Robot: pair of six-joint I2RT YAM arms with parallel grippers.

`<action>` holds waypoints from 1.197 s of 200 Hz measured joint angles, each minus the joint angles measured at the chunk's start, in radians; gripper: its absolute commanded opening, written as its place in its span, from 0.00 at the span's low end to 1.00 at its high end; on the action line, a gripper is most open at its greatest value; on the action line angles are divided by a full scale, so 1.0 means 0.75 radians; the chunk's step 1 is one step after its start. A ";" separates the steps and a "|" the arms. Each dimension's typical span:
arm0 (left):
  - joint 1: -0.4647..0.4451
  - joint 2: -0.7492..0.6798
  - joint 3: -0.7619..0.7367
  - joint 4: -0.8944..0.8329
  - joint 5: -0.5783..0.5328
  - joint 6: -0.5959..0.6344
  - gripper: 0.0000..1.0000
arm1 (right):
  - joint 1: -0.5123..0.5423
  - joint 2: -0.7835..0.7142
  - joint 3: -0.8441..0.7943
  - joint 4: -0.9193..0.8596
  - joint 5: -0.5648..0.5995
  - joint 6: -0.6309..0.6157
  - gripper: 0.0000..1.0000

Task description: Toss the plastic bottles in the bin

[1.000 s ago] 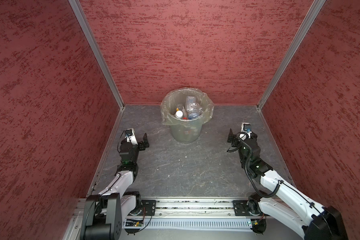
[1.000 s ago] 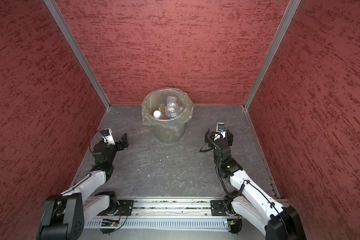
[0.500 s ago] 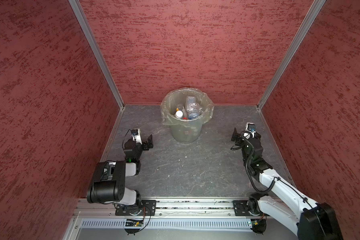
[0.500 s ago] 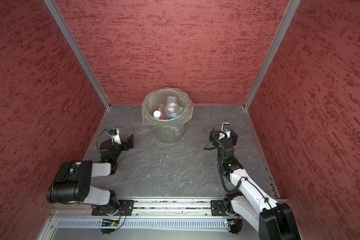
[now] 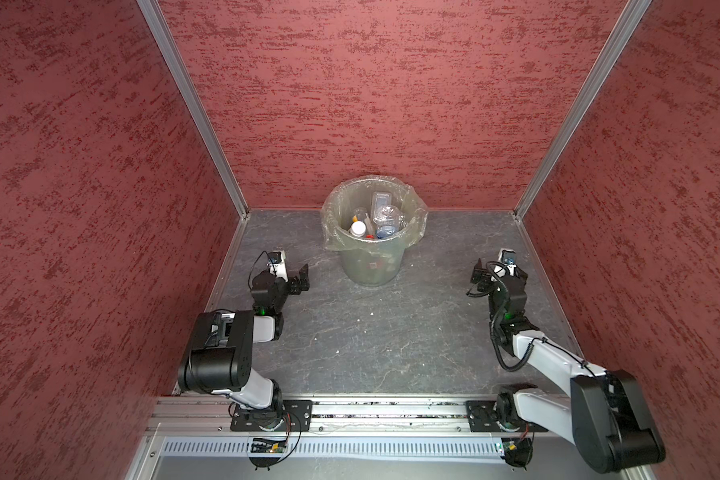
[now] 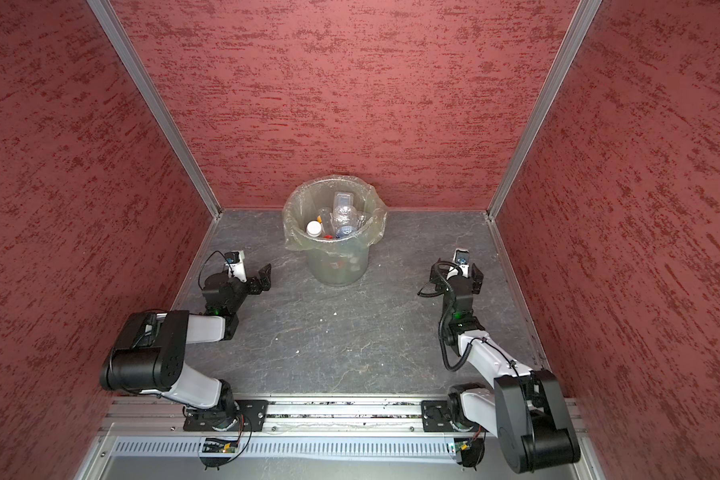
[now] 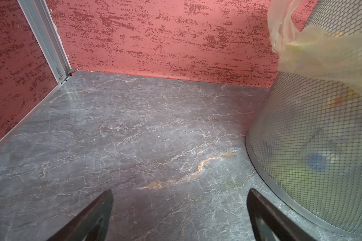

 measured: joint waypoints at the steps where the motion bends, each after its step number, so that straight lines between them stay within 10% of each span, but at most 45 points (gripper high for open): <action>1: 0.000 0.000 0.000 -0.001 0.000 0.001 1.00 | 0.000 0.003 -0.001 0.003 -0.001 -0.001 0.98; 239: -0.001 0.000 0.000 -0.002 -0.005 0.001 0.99 | -0.198 0.479 -0.142 0.682 -0.434 0.028 0.99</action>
